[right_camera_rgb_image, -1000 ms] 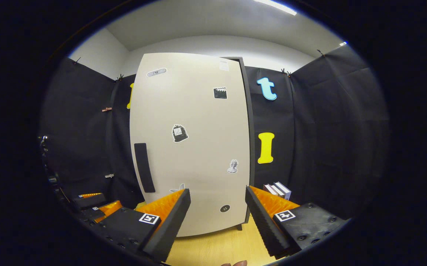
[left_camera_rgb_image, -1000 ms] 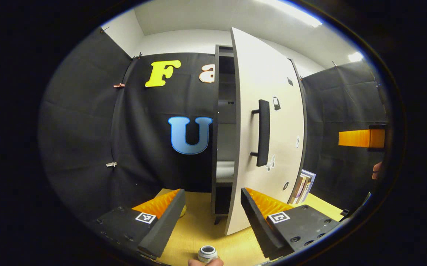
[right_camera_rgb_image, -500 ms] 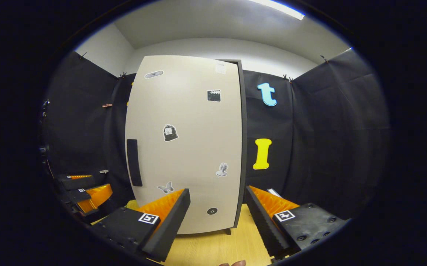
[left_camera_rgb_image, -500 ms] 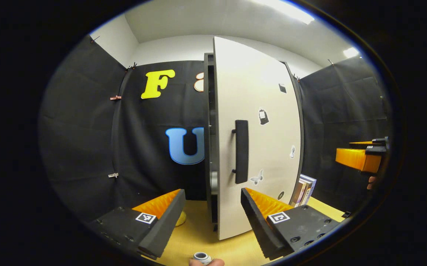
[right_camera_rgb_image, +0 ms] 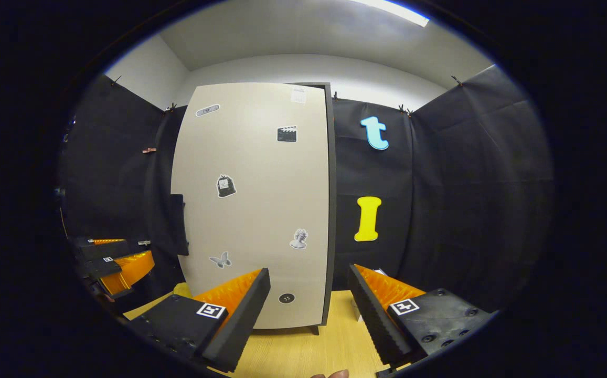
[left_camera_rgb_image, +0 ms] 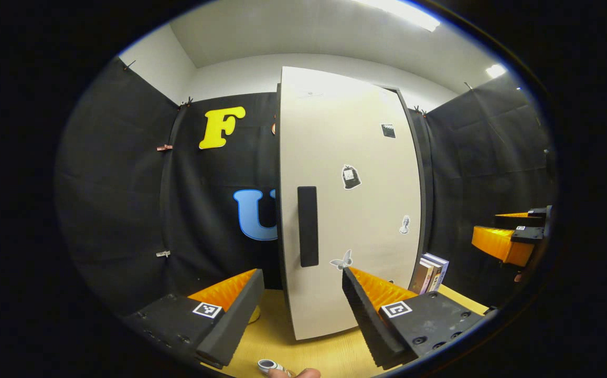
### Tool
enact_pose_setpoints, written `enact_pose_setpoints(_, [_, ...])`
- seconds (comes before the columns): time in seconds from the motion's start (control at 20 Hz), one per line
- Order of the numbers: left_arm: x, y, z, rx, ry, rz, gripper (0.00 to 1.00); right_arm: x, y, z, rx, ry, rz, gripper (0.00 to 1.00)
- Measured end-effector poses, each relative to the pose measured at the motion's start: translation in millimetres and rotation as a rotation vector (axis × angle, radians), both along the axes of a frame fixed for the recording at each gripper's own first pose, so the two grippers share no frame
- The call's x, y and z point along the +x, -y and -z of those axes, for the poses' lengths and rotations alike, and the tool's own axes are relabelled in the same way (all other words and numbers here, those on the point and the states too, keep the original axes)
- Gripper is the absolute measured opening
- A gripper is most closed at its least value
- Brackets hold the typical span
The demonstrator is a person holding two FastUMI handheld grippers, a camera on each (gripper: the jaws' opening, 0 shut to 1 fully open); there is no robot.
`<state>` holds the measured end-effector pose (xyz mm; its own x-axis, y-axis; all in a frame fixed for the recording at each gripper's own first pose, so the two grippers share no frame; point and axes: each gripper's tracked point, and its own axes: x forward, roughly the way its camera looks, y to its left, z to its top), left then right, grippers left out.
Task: Open the cabinet door with the right hand, grasp the bottle in the cabinet with the left hand and place it on the coaster, then close the cabinet door with the right hand.
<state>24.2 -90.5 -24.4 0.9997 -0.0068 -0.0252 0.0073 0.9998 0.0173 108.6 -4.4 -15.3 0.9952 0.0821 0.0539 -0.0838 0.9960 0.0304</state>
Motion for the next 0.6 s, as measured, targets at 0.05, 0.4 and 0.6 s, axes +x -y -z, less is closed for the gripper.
enact_pose_setpoints(0.05, [0.9,4.2,-0.1,-0.002,-0.001,-0.002,0.95,0.9,2.4,1.5,0.002,-0.002,-0.001,0.97])
enact_pose_setpoints(0.4, [10.5,20.7,2.8,-0.003,0.000,-0.020,0.95,8.6,18.0,6.8,-0.050,0.007,0.018,0.98])
enact_pose_setpoints(0.6, [14.0,25.4,3.4,-0.013,-0.001,-0.017,0.94,10.9,19.8,4.7,-0.078,0.028,0.022,0.98])
